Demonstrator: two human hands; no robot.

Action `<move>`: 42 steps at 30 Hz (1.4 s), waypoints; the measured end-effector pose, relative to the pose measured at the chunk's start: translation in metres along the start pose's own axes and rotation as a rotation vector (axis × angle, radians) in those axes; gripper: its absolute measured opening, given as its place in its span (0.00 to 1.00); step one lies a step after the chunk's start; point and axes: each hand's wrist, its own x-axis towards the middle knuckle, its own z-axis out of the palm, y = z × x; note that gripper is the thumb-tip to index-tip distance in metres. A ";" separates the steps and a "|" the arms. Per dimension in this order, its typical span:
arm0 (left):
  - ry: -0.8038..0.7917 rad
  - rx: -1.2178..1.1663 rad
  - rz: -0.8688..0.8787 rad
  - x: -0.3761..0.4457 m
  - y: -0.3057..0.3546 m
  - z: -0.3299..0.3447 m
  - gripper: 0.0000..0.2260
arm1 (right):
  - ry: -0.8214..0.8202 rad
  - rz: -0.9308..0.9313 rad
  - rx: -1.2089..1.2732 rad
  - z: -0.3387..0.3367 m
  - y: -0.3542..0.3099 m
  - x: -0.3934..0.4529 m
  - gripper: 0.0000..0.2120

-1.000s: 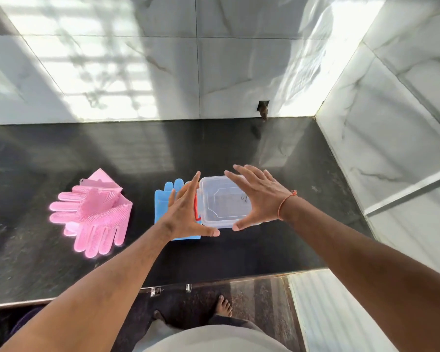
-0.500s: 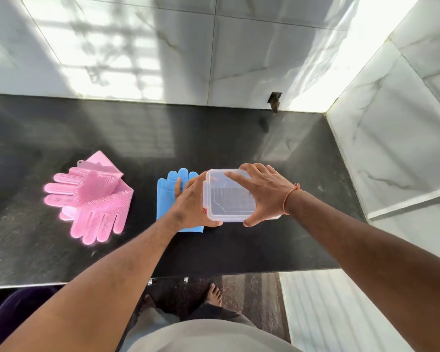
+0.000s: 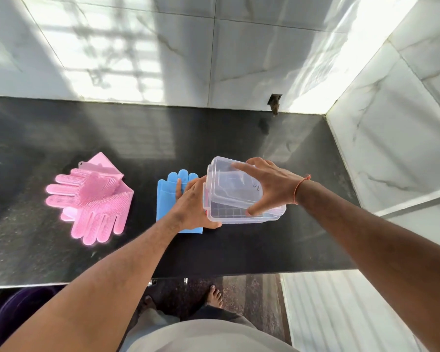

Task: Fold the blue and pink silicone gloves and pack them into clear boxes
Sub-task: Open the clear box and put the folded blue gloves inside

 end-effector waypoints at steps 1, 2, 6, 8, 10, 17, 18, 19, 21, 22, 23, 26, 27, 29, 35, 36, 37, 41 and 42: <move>-0.002 -0.009 -0.003 0.000 0.000 0.000 0.50 | -0.001 0.014 0.057 -0.004 0.004 -0.001 0.53; -0.007 -0.021 -0.009 0.000 0.000 0.000 0.51 | -0.001 0.036 0.106 -0.007 0.008 -0.003 0.52; -0.020 -0.040 -0.035 -0.003 -0.001 -0.002 0.54 | -0.024 0.198 0.313 -0.012 0.029 -0.021 0.50; -0.023 -0.048 -0.037 -0.005 -0.001 -0.003 0.54 | -0.048 0.295 0.533 -0.010 0.042 -0.034 0.50; -0.013 -0.067 -0.033 -0.006 0.000 -0.004 0.53 | -0.066 0.387 0.789 -0.004 0.058 -0.053 0.43; 0.001 -0.071 -0.022 -0.008 0.005 -0.005 0.51 | -0.032 0.551 1.703 0.054 0.115 -0.136 0.47; 0.001 -0.069 -0.021 -0.008 0.005 -0.006 0.51 | -0.023 0.525 1.793 0.063 0.119 -0.144 0.44; 0.000 -0.068 -0.024 -0.008 0.006 -0.006 0.51 | -0.014 0.507 1.864 0.071 0.123 -0.151 0.41; -0.005 -0.064 -0.034 -0.007 0.008 -0.008 0.51 | 0.016 0.502 1.967 0.084 0.128 -0.159 0.40; -0.009 -0.058 -0.038 -0.007 0.009 -0.008 0.51 | 0.039 0.513 2.011 0.088 0.129 -0.161 0.40; -0.014 -0.053 -0.040 -0.007 0.009 -0.008 0.52 | 0.063 0.526 2.054 0.091 0.129 -0.162 0.39; -0.023 -0.047 -0.047 -0.006 0.009 -0.009 0.51 | 0.140 0.536 2.127 0.099 0.134 -0.166 0.39; -0.024 -0.044 -0.049 -0.005 0.009 -0.009 0.51 | 0.147 0.520 2.142 0.103 0.135 -0.168 0.39; -0.023 -0.031 -0.053 -0.005 0.009 -0.007 0.50 | 0.155 0.481 2.184 0.110 0.138 -0.173 0.38; -0.009 -0.012 -0.062 -0.006 0.007 -0.005 0.50 | 0.315 0.753 1.824 0.110 0.144 -0.172 0.27; -0.006 -0.011 -0.060 -0.006 0.007 -0.005 0.50 | 0.325 0.827 1.708 0.108 0.146 -0.170 0.26; -0.003 -0.011 -0.056 -0.006 0.007 -0.004 0.50 | 0.336 0.880 1.610 0.106 0.148 -0.170 0.24; 0.006 -0.018 -0.045 -0.005 0.007 -0.004 0.48 | 0.454 0.983 1.370 0.094 0.149 -0.169 0.17; 0.008 -0.021 -0.043 -0.005 0.007 -0.003 0.48 | 0.500 0.997 1.336 0.092 0.149 -0.168 0.17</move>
